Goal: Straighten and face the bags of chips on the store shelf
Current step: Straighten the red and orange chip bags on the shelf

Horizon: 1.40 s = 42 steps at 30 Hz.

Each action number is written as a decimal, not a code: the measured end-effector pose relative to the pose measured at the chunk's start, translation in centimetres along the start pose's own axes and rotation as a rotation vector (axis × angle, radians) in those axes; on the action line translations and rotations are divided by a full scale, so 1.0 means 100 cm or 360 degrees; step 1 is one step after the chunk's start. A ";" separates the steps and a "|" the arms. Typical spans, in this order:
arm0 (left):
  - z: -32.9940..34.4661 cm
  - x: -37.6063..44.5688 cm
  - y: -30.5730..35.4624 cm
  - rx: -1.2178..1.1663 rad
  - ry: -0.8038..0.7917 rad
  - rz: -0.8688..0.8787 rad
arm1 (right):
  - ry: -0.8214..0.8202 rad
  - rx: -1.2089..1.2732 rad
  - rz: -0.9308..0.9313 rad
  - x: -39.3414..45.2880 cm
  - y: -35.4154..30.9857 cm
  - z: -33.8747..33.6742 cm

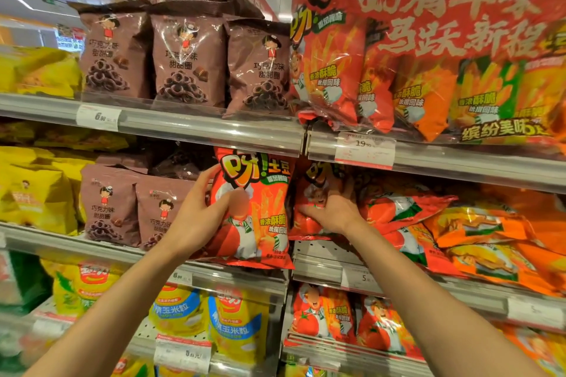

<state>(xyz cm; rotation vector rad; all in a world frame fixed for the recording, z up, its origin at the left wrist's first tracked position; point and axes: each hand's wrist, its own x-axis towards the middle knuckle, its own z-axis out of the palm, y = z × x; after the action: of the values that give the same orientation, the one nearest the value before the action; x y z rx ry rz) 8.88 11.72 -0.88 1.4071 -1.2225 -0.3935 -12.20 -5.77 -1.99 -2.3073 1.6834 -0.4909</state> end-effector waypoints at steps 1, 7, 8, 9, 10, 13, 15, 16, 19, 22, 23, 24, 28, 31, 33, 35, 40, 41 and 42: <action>0.001 -0.001 0.000 0.0001 -0.0003 0.0006 | -0.0058 -0.0033 0.0017 -0.001 0.000 -0.004; 0.001 0.000 -0.002 -0.0040 -0.0019 0.0004 | 0.0330 0.0031 -0.0151 0.001 0.008 0.013; 0.002 0.000 -0.002 -0.0041 -0.0015 0.0009 | 0.0427 0.0051 -0.0174 0.003 0.009 0.016; 0.002 -0.001 -0.002 -0.0040 -0.0013 0.0017 | 0.0486 0.0057 -0.0176 0.006 0.010 0.018; 0.003 -0.001 -0.002 -0.0035 -0.0008 0.0025 | 0.0508 0.0052 -0.0162 0.008 0.011 0.020; 0.004 -0.003 -0.001 -0.0053 -0.0006 0.0031 | 0.0476 0.0025 -0.0090 0.014 0.013 0.026; 0.004 -0.003 -0.001 -0.0070 -0.0004 0.0042 | 0.0371 -0.0090 -0.0039 0.010 0.010 0.023; 0.005 -0.005 -0.001 -0.0077 -0.0004 0.0046 | 0.0306 -0.0123 -0.0016 0.007 0.009 0.021; 0.007 -0.007 -0.005 -0.0096 -0.0013 0.0066 | 0.0262 0.0037 -0.0064 -0.002 0.005 0.009; 0.010 -0.009 -0.006 -0.0119 -0.0006 0.0083 | 0.0275 0.0396 -0.0110 -0.009 -0.005 -0.008; 0.012 -0.009 -0.008 -0.0128 -0.0003 0.0077 | 0.0296 0.0525 -0.0110 -0.011 -0.008 -0.012; 0.014 -0.009 -0.007 -0.0139 -0.0007 0.0072 | 0.0321 0.0605 -0.0138 -0.012 -0.008 -0.015; 0.034 -0.011 -0.008 -0.0122 -0.0027 0.0108 | 0.0291 0.0407 -0.0351 -0.023 0.008 -0.025; 0.054 -0.009 -0.008 -0.0117 -0.0047 0.0134 | 0.0454 -0.0143 -0.0623 -0.045 0.036 -0.033; 0.069 -0.007 -0.008 -0.0118 -0.0036 0.0160 | 0.0624 -0.0391 -0.0727 -0.057 0.060 -0.035; 0.084 -0.003 -0.007 -0.0140 -0.0034 0.0176 | 0.0701 -0.0475 -0.0715 -0.067 0.082 -0.033; 0.114 0.017 -0.013 -0.0030 -0.0056 0.0183 | 0.0741 -0.0669 -0.0668 -0.088 0.112 -0.024; 0.119 0.022 -0.016 0.0012 -0.0058 0.0177 | 0.0735 -0.0664 -0.0670 -0.090 0.114 -0.023; 0.125 0.025 -0.018 0.0038 -0.0057 0.0170 | 0.0731 -0.0653 -0.0676 -0.091 0.116 -0.022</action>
<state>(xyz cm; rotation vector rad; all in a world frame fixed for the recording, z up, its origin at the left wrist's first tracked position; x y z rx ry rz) 0.57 2.79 -4.83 1.3532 -1.3290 -0.3325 -25.76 -0.63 -5.60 -3.0682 1.5811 -0.8875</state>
